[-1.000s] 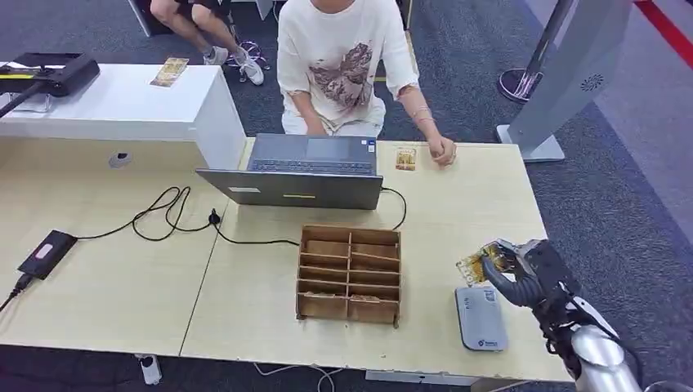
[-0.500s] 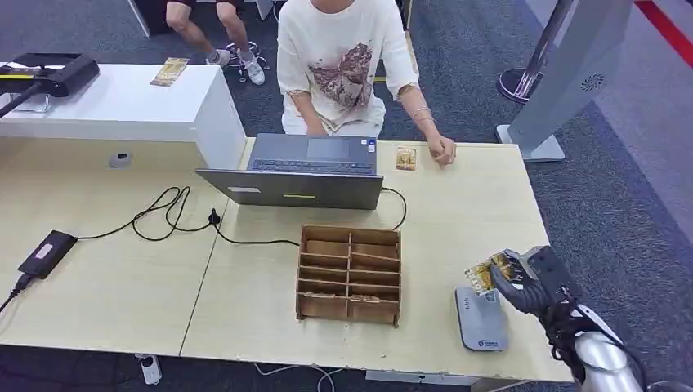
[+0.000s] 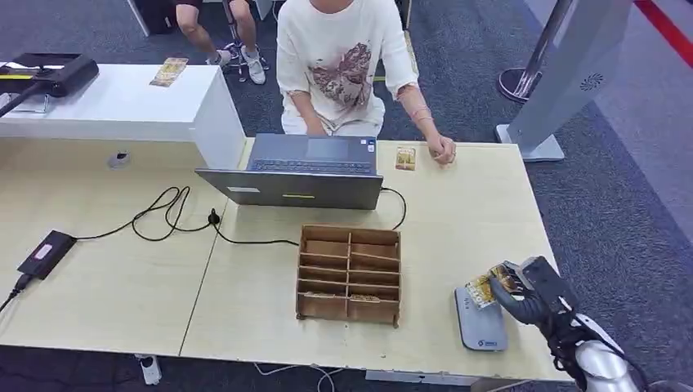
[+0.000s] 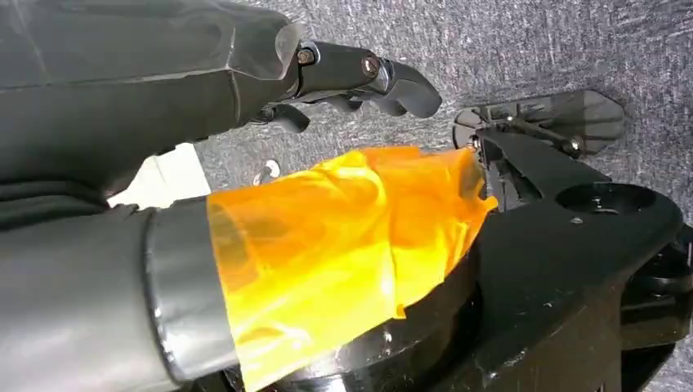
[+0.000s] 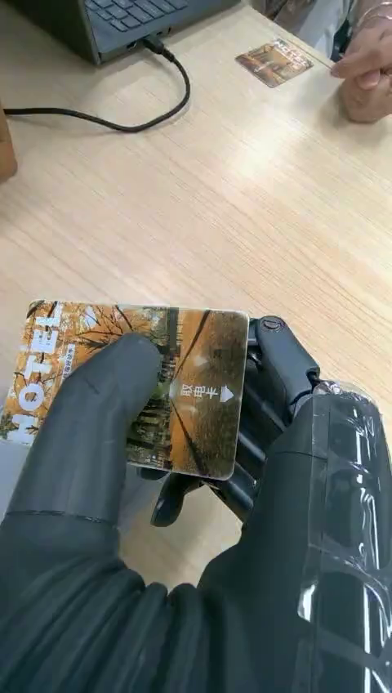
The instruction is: Pass the card to the sensor for recognition and then transmit it.
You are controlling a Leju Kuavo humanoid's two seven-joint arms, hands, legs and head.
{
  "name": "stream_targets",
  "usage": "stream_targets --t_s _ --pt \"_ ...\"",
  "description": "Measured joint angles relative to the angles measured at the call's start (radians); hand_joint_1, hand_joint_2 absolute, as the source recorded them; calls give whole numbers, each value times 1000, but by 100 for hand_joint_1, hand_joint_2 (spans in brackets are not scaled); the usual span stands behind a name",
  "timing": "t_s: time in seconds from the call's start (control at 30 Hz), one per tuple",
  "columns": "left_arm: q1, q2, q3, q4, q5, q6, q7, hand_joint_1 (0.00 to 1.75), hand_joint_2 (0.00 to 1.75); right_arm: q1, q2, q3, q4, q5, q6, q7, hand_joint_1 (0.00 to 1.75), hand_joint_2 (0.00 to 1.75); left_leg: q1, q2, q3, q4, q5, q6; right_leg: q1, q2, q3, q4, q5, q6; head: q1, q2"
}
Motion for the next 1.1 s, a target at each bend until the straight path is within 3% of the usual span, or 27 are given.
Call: stream_targets --t_s 0.87,1.1 --pt "0 0 8 0 3 3 0 0 0 24 -14 30 -4 112 -41 3 175 175 0 0 0 0 0 0 0 -1 0 0 0 0 0 0" --pt "0 0 15 0 5 6 0 0 0 21 -14 38 4 208 -98 27 175 175 0 0 -1 0 0 0 0 -1 0 0 0 0 0 0"
